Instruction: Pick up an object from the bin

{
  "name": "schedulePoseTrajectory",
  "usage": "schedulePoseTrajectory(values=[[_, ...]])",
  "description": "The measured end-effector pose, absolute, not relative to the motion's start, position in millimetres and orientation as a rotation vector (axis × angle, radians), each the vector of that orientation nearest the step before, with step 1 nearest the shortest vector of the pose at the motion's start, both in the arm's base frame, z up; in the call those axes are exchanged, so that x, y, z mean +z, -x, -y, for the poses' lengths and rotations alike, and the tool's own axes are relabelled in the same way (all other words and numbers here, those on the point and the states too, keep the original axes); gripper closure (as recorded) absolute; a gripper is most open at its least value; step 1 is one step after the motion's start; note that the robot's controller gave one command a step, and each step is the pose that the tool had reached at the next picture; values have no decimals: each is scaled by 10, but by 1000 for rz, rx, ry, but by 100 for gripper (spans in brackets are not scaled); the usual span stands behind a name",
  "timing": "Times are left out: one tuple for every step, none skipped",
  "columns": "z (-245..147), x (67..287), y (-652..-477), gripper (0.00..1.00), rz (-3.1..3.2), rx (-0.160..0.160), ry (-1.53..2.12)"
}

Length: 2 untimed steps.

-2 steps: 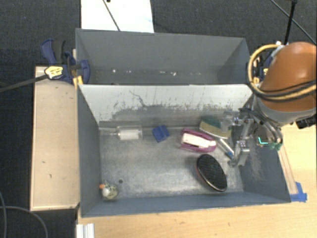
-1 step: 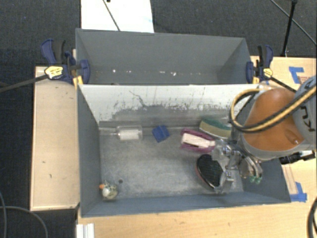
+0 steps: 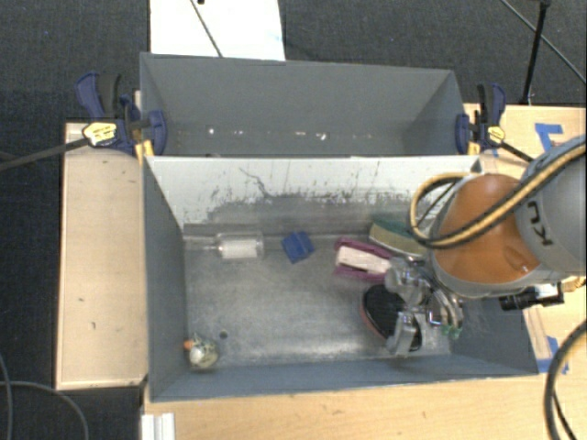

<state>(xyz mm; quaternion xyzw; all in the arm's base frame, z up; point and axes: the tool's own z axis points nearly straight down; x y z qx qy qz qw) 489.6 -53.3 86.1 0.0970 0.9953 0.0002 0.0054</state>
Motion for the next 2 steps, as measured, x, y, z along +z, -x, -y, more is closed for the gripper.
schedulePoseTrajectory(values=[[529,870,-4906,100,-3115,1,-297],[553,1960,-4779,100,-3120,0,-269]])
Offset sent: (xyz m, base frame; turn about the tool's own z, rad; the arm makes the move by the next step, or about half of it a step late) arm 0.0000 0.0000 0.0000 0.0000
